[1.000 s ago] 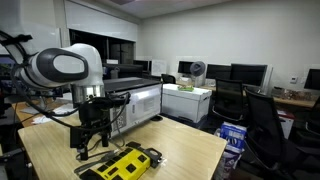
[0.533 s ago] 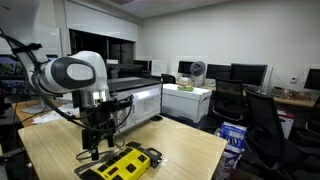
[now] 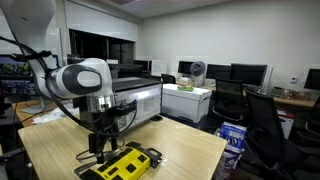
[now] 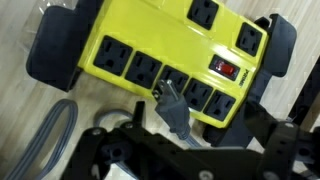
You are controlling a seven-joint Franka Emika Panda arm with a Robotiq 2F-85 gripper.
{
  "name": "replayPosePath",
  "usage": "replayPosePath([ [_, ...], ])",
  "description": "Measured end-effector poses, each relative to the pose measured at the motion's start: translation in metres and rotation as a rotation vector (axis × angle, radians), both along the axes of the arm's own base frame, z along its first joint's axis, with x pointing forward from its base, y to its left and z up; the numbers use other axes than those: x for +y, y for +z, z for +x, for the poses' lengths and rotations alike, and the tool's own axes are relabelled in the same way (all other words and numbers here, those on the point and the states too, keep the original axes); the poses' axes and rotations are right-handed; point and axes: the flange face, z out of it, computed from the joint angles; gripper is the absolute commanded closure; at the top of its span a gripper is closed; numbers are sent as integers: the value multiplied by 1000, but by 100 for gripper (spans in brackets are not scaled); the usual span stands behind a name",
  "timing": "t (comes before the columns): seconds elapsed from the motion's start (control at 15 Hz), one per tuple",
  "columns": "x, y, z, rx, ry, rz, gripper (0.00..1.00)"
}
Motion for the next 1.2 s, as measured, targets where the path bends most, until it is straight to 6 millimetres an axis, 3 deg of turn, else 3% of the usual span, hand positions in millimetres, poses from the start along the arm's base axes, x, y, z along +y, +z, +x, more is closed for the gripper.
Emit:
replayPosePath([
  [0.13,-1,-4,0,10,2,0,0],
  [0.33,-3,-9,-1,24,25,-10,33],
  [0.8,-8,-4,6,-1,13,-34,85],
  [0.93,-13,-3,6,-8,-15,-38,96],
  [1.0,-16,-3,4,-8,-37,-41,92],
  [1.2,-22,-4,1,11,-105,-60,92],
])
